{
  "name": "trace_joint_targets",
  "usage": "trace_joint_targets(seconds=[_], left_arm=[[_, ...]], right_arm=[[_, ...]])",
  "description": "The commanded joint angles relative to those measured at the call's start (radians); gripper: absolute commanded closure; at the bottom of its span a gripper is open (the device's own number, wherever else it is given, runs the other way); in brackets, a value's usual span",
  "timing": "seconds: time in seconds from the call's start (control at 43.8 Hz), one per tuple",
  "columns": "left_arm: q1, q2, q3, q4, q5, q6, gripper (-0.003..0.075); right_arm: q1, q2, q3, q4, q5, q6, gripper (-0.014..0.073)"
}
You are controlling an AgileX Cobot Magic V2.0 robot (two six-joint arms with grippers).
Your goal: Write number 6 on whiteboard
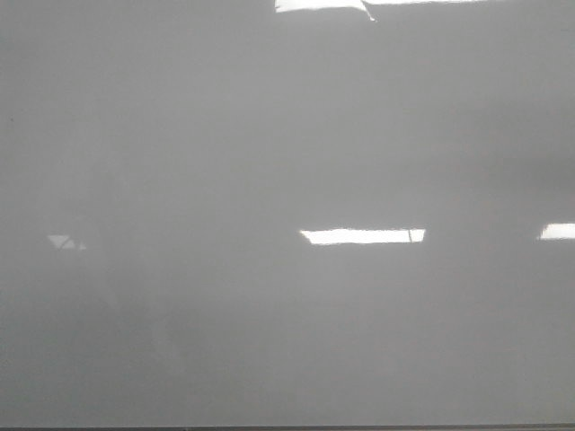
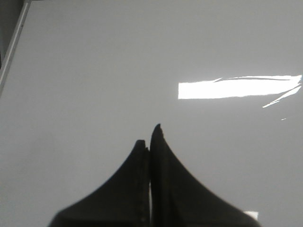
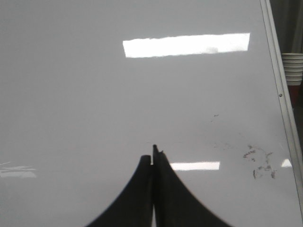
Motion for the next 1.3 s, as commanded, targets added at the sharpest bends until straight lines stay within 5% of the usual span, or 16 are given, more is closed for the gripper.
trace_joint_targets(seconds=[0.0, 0.434, 0.709, 0.8, 0.914, 1.051, 1.143, 1.28], left_arm=[[-0.001, 0.087, -0.123, -0.005, 0.057, 0.0, 0.0741], [-0.001, 0.331, -0.244, -0.005, 0.348, 0.0, 0.0741], [-0.001, 0.385, -0.221, -0.013, 0.378, 0.0, 0.074], [-0.001, 0.392, -0.212, -0.013, 0.376, 0.0, 0.0727], [-0.001, 0.41, -0.208, -0.007, 0.376, 0.0, 0.058], [-0.001, 0.439, -0.208, -0.007, 0.343, 0.0, 0.0227], [-0.001, 0.473, -0.208, -0.013, 0.31, 0.0, 0.0112], [-0.01, 0.565, -0.243, -0.026, 0.303, 0.0, 0.0101]], right_arm=[[-0.006, 0.098, -0.104, 0.02, 0.02, -0.003, 0.0662], [-0.006, 0.406, -0.218, 0.02, 0.204, -0.003, 0.0662], [-0.006, 0.493, -0.218, 0.02, 0.249, -0.082, 0.0655], [-0.006, 0.494, -0.218, 0.02, 0.254, -0.082, 0.0594], [-0.006, 0.494, -0.218, 0.02, 0.255, -0.082, 0.0361], [-0.006, 0.494, -0.218, 0.02, 0.249, -0.082, 0.0059], [-0.006, 0.494, -0.218, 0.02, 0.249, -0.082, -0.0013], [-0.006, 0.494, -0.218, 0.02, 0.246, -0.082, -0.0007]])
